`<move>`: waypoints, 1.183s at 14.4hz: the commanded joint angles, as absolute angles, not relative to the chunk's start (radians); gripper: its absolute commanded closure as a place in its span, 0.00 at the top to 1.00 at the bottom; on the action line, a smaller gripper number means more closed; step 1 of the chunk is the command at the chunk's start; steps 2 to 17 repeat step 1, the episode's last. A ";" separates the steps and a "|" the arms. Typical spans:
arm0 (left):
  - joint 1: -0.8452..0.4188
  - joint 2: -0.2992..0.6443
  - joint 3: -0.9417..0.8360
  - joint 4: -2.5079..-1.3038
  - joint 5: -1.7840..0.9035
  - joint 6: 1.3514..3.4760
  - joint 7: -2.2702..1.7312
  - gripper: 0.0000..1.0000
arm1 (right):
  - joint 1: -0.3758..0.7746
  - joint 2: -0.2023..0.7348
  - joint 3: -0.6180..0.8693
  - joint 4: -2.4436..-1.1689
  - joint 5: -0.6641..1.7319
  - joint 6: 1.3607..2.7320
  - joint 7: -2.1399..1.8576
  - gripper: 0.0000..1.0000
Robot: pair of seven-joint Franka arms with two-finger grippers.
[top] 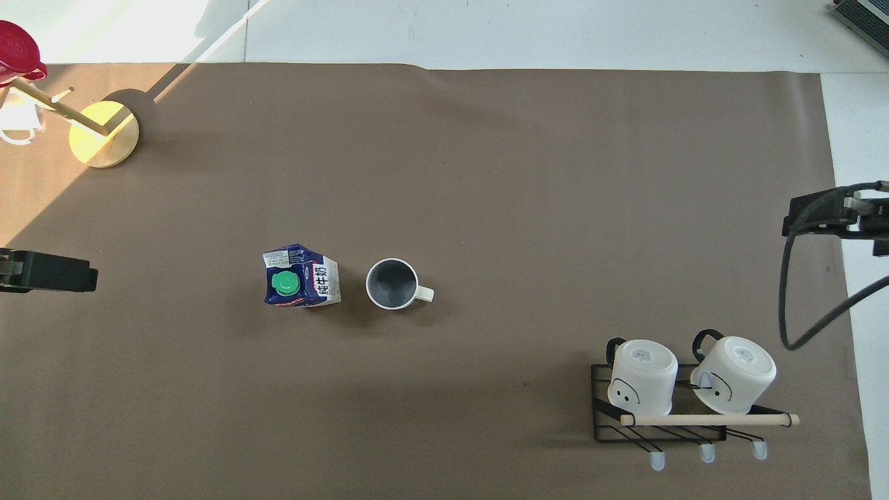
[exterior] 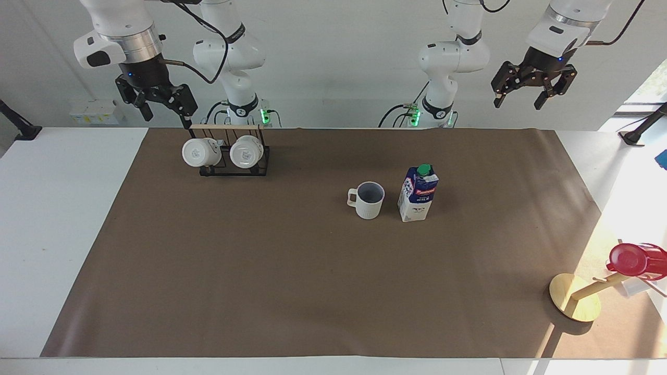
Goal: Place cup and milk on table
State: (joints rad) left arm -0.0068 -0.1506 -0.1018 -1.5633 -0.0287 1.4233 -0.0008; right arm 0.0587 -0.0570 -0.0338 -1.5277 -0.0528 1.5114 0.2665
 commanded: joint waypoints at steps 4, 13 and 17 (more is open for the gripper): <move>0.005 -0.160 -0.101 -1.560 -0.044 1.408 0.003 1.00 | 0.046 -0.058 -0.026 -1.519 -0.058 1.493 0.239 1.00; 0.005 -0.160 -0.101 -1.560 -0.044 1.408 0.003 1.00 | 0.046 -0.058 -0.026 -1.519 -0.058 1.493 0.239 1.00; 0.005 -0.160 -0.101 -1.560 -0.044 1.408 0.003 1.00 | 0.046 -0.058 -0.026 -1.519 -0.058 1.493 0.239 1.00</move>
